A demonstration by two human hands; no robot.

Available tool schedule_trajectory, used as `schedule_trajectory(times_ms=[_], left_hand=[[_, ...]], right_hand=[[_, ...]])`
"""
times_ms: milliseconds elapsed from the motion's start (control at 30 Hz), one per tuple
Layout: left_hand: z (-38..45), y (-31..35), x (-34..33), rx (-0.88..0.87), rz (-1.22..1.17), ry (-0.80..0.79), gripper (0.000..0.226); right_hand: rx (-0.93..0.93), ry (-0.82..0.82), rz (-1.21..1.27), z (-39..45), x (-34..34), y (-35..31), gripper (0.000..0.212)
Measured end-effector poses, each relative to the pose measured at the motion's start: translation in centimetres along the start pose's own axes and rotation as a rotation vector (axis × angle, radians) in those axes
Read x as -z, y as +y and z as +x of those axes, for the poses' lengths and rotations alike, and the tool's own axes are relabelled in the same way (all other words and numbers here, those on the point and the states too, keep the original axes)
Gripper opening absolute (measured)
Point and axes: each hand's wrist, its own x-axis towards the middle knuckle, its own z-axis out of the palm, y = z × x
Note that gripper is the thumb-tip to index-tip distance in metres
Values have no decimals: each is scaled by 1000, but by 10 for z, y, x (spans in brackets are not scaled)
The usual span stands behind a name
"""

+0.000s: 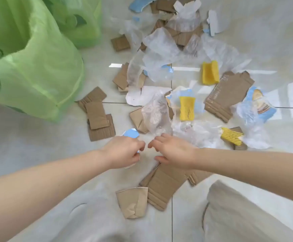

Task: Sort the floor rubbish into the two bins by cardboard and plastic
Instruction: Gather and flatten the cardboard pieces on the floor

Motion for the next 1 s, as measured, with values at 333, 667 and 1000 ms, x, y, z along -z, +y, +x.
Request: schedule_trajectory(times_ms=[333, 667, 1000], left_hand=[[-32, 22, -72, -442, 171, 189, 22], [-52, 41, -104, -416, 294, 107, 75], [-48, 39, -94, -261, 309, 179, 65]], right_hand=[[31, -20, -274, -11, -16, -1, 49], [48, 108, -383, -51, -75, -9, 72], [-185, 174, -410, -59, -83, -8, 91]])
